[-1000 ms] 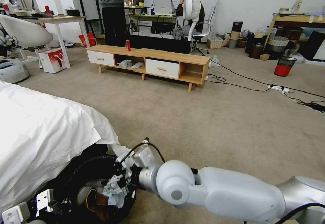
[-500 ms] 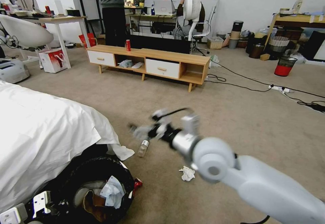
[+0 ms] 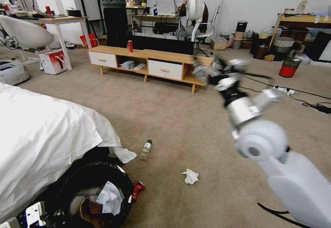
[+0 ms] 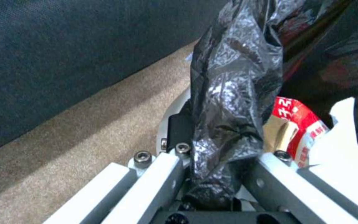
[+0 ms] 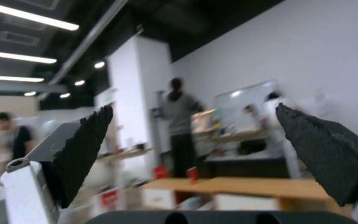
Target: Pick up the trash bin, then pick up the garbage from the floor and place it into the trash bin.
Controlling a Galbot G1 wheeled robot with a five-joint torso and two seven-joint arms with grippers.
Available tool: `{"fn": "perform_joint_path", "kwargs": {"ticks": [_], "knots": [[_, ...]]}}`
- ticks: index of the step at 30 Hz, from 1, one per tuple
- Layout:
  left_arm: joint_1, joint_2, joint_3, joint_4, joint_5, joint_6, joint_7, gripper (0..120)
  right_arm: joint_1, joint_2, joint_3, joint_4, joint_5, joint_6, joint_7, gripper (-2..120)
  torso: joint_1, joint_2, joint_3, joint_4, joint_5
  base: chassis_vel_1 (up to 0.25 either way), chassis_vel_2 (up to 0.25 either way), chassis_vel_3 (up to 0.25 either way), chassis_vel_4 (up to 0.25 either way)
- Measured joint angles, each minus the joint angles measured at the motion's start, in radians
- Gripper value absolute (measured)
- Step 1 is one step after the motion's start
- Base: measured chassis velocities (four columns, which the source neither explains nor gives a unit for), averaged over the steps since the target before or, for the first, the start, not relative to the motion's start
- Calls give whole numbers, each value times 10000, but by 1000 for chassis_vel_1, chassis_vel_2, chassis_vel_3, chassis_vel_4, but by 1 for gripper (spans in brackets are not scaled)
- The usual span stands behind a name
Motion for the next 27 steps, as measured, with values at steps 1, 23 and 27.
{"fn": "perform_joint_path", "kwargs": {"ticks": [1, 23, 27], "knots": [[0, -50, 3, -3, 159, -1, 85, 0, -811, 18, 799, 257, -356, 72, -115, 100, 1, 0, 0, -1, 3, 0, 0, 0, 0], [64, -407, 203, -62, 717, -23, 473, 0, -6806, 2890, 3484, 1686, -5446, 1694, -633, 100, 0, 2, 0, 1, -1, 0, 0, 0, 0], [79, -428, 198, -77, 718, -41, 511, 0, -6871, 2767, 3329, 1441, -5646, 1810, -638, 100, 0, 1, 0, 2, -2, 0, 0, 0, 0]]}}
